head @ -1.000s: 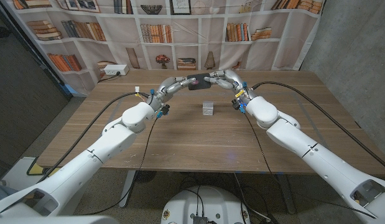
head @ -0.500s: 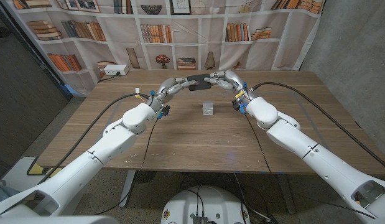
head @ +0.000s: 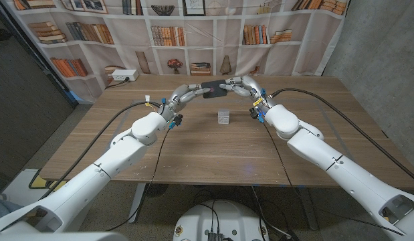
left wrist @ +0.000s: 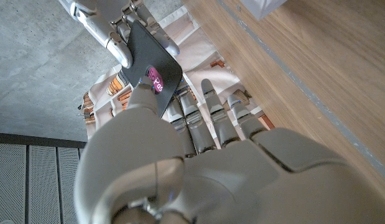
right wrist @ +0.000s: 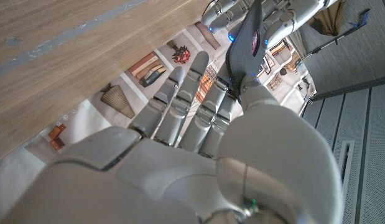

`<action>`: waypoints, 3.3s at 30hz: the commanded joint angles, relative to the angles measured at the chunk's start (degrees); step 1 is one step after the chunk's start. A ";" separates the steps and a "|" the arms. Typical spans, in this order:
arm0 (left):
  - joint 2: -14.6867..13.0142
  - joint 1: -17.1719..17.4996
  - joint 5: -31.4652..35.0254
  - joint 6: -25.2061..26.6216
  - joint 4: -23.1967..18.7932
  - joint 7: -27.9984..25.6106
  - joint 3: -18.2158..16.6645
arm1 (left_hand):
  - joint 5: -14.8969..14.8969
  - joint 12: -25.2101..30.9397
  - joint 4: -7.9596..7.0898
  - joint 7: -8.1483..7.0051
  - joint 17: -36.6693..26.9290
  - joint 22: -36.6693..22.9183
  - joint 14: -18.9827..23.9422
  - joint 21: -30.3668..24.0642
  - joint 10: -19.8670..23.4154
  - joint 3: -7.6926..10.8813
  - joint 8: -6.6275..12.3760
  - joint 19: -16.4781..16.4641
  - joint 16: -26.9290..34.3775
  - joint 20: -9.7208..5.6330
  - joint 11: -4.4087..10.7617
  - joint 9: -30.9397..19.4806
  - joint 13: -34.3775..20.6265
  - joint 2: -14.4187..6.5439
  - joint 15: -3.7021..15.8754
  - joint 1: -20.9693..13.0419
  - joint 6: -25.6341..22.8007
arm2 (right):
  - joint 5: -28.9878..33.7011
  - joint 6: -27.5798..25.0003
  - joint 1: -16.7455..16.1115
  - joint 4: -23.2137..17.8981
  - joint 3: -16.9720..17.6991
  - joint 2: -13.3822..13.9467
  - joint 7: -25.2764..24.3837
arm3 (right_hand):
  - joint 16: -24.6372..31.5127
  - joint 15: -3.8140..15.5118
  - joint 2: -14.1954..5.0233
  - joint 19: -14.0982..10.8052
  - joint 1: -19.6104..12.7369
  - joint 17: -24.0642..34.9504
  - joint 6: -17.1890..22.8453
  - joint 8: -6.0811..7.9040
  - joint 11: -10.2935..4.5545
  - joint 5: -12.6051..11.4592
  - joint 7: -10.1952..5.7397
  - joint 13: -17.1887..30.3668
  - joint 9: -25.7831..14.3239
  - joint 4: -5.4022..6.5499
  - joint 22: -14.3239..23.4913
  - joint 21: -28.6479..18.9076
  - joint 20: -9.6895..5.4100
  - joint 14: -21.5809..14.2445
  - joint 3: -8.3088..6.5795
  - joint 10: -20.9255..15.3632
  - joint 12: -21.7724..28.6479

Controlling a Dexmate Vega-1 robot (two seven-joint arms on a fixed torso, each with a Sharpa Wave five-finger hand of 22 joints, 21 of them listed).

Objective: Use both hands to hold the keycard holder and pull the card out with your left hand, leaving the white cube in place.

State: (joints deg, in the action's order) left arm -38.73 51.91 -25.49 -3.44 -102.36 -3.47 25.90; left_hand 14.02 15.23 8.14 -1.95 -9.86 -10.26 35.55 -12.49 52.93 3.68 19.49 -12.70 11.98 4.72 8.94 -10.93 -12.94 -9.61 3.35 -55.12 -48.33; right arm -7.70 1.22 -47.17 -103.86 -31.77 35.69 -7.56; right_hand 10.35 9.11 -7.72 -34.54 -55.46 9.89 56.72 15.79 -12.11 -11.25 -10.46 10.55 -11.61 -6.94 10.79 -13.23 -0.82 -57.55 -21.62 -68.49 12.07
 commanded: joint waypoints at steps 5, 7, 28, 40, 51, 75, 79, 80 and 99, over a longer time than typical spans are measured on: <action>0.40 -0.27 -0.68 0.59 -0.11 0.22 0.22 | 0.66 0.17 -0.20 0.17 -0.21 -0.10 1.18 0.00 1.58 0.59 0.33 -1.03 0.32 0.37 0.17 0.08 -0.16 0.63 2.10 0.29 -1.60 | 0.15 0.15 -0.04 0.22 -0.26 0.06 0.38 | -0.14 3.15 -0.58 -0.24 -0.06 0.09 2.78 0.06 -0.06 -0.01 -2.15 0.28 -0.24 0.25 0.29 -0.18 0.36 -0.68 -0.70 -0.36 0.23; 0.41 -0.34 -0.63 0.67 -0.13 0.22 0.30 | 0.72 0.15 -0.25 0.12 -0.20 -0.10 1.43 -0.01 1.88 0.74 0.38 -1.20 0.31 0.50 0.12 0.09 -0.17 0.69 2.37 0.28 -1.99 | 0.07 0.19 -0.08 0.21 -0.20 0.10 0.43 | -0.15 3.12 -0.53 -0.27 -0.06 0.08 2.77 0.04 -0.05 0.00 -2.15 0.28 -0.25 0.22 0.29 -0.19 0.38 -0.68 -0.70 -0.38 0.24; 1.32 0.88 -0.48 1.78 -1.58 -3.25 -0.15 | 4.52 0.04 0.99 -0.96 0.03 0.02 7.52 -0.26 8.58 7.37 1.32 -4.53 0.43 -1.25 1.90 0.20 -0.24 0.47 5.04 -5.32 -8.39 | -0.41 1.62 -0.70 0.16 0.50 0.37 0.40 | -0.13 3.11 -0.54 -0.33 0.02 0.10 2.84 -0.12 -0.06 0.09 -2.15 0.28 -0.29 0.14 0.29 -0.23 0.41 -0.86 -0.88 -0.46 0.22; 1.65 1.94 0.23 2.32 -3.05 -5.93 -0.57 | 8.76 2.86 -0.50 0.44 0.04 0.26 18.44 0.40 19.02 14.66 6.28 -7.93 -0.29 -4.99 1.36 -2.38 -3.73 1.82 8.09 -6.38 -17.05 | -1.37 3.36 -1.24 0.42 0.87 0.53 1.22 | -0.16 3.13 -0.54 -0.37 0.04 0.10 2.90 -0.19 -0.06 0.12 -2.14 0.29 -0.31 0.08 0.29 -0.25 0.50 -0.88 -0.98 -0.55 0.23; 1.51 2.40 0.60 4.14 -4.53 -7.60 -0.73 | 11.49 4.60 -0.84 0.36 -0.05 0.27 22.09 0.53 19.81 17.05 8.84 -8.99 -0.73 -5.36 1.48 -4.84 -6.49 2.36 8.44 -5.30 -16.84 | -2.27 6.10 -1.19 1.41 0.83 0.86 3.39 | -0.22 3.20 -0.52 -0.31 0.02 0.07 2.91 -0.26 -0.03 0.13 -2.14 0.29 -0.32 -0.01 0.29 -0.23 0.56 -0.79 -1.10 -0.61 0.23; -0.39 1.61 0.54 9.26 -6.16 -8.10 -0.88 | 19.14 8.62 -0.68 0.96 -0.60 0.20 24.63 0.95 19.40 22.82 14.65 -9.48 -1.24 -4.36 0.34 -11.99 -13.40 4.50 8.45 -2.52 -15.61 | -1.92 8.98 0.44 3.50 2.03 0.44 3.73 | -0.18 3.22 -0.52 -0.13 0.02 0.14 3.06 -0.40 -0.01 0.16 -2.09 0.29 -0.37 -0.14 0.30 -0.16 0.97 -0.69 -1.28 -0.56 0.16; -0.65 1.73 0.47 9.84 -6.43 -8.47 -1.09 | 19.94 9.14 -0.73 0.96 -0.62 0.20 24.90 0.97 19.50 23.61 15.29 -9.53 -1.20 -4.36 0.25 -12.86 -14.19 4.71 8.40 -2.06 -15.40 | -1.62 9.14 0.67 3.58 2.34 0.38 3.35 | -0.19 3.28 -0.53 -0.14 0.00 0.13 3.10 -0.42 -0.01 0.16 -2.09 0.29 -0.38 -0.17 0.30 -0.17 1.01 -0.65 -1.32 -0.59 0.17; -0.73 1.78 0.49 9.96 -6.51 -8.58 -1.15 | 20.12 9.24 -0.74 0.97 -0.63 0.20 24.94 0.97 19.47 23.80 15.46 -9.55 -1.21 -4.35 0.40 -13.08 -14.39 4.76 8.42 -1.94 -15.40 | -1.56 9.18 0.74 3.62 2.41 0.38 3.31 | -0.20 3.28 -0.52 -0.12 0.00 0.13 3.11 -0.42 -0.01 0.16 -2.09 0.29 -0.38 -0.18 0.30 -0.16 1.00 -0.64 -1.32 -0.59 0.17; -0.40 2.38 -0.88 8.48 -5.86 -8.25 -1.79 | 22.94 10.57 -1.00 0.94 -0.63 0.18 25.01 0.98 17.62 27.81 17.86 -10.01 -1.45 -3.78 0.68 -16.20 -17.90 5.88 8.26 0.48 -14.67 | -1.47 8.42 0.60 3.39 2.44 0.25 3.02 | -0.16 3.33 -0.47 -0.01 -0.01 0.15 3.18 -0.52 0.00 0.16 -2.09 0.30 -0.40 -0.30 0.30 -0.11 1.06 -0.63 -1.44 -0.73 0.18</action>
State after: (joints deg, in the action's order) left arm -39.68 54.14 -25.28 6.83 -108.58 -12.42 24.32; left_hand 36.40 26.14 14.57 -2.53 -10.28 -9.88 60.49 -11.62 70.38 22.46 36.41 -22.31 10.68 0.63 7.66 -18.77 -30.65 -3.94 10.12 -54.98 -61.21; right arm -9.32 10.18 -46.47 -100.45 -29.22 36.08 -4.87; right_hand 10.35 9.10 -8.51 -34.57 -56.08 9.89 57.03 15.64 -12.22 -10.63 -10.36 10.67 -12.15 -7.27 10.78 -13.22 -0.19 -57.94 -22.88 -68.84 12.40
